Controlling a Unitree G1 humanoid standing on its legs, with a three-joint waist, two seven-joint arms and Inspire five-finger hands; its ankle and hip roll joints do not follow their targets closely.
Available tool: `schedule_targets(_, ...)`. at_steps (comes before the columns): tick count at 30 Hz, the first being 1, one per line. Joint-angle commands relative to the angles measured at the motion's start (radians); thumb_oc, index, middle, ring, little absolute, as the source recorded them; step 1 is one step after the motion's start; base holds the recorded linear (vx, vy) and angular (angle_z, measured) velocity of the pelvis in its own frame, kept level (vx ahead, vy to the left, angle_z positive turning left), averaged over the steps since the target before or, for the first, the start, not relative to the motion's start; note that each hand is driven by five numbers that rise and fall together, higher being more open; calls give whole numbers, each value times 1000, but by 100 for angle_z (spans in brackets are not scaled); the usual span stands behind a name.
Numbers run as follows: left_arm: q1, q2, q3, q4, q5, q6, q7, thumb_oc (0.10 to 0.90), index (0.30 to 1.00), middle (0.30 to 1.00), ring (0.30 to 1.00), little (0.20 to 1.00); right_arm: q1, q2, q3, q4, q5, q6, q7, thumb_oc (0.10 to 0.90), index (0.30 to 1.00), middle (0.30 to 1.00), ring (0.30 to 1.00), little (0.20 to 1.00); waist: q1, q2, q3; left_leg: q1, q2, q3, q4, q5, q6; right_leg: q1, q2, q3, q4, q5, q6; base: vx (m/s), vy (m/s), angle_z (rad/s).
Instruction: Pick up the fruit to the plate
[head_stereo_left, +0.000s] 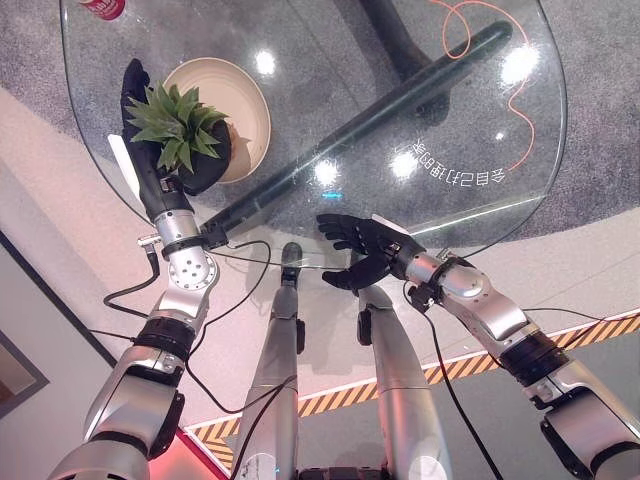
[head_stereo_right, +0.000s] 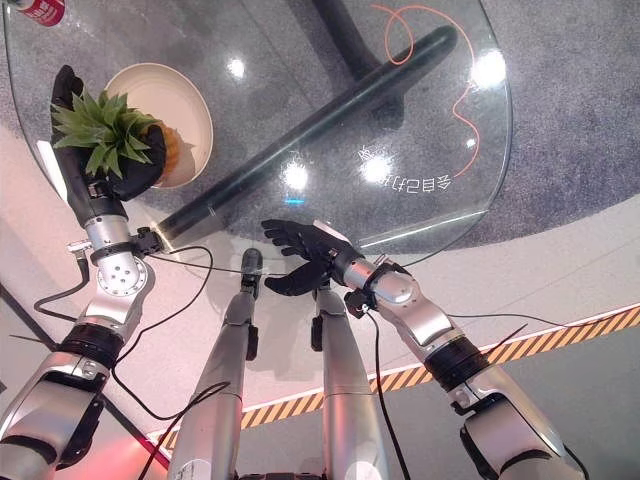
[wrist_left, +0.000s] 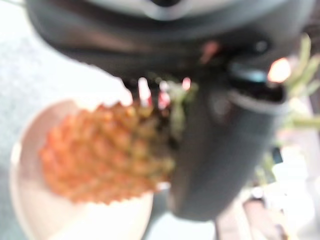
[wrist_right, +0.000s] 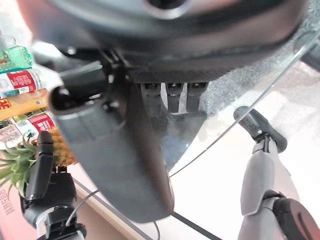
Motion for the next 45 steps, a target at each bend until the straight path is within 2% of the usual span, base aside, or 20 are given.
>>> schedule_targets(1,41,18,50,-71,34,0,16,800,900,900,900,900,65,-9,-25,-170,6,-46,56,800,900,900,900,900,-38,57,-23,29,-100,29,43,-52,63,65,19,-85,-103,59,32,0,0,0)
schedule_targets(6,58,31,56,-88,16,42,-28,800,900,900,900,900,83,-15,-37,-190,-2,-41,59,800,900,900,900,900,-39,65,-23,35,-101,30,42,-53,66,72,18,-80,-108,61,33,0,0,0)
schedule_targets(10,91,39,65,-96,1,47,-45,800,900,900,900,900,101,-18,-46,-203,-10,-41,58,800,900,900,900,900,-38,70,-23,48,-102,29,33,-50,70,84,18,-74,-117,64,33,0,0,0)
schedule_targets(18,158,38,98,-156,47,-17,-21,800,900,900,900,900,136,-23,-63,-227,-17,-44,59,800,900,900,900,900,-33,77,-23,71,-101,25,26,-51,74,110,16,-66,-125,61,32,12,-4,-4)
schedule_targets(33,154,70,114,-241,87,1,-27,800,900,900,900,900,143,-21,-78,-242,-12,-23,59,800,900,900,900,900,-36,82,-23,85,-102,29,40,-60,75,130,14,-55,-121,53,31,1,-1,0)
schedule_targets(45,130,93,138,-304,154,-48,49,800,900,900,900,900,148,-21,-82,-253,-14,-10,66,800,900,900,900,900,-40,82,-23,94,-98,31,40,-61,73,141,13,-46,-120,47,28,0,0,0)
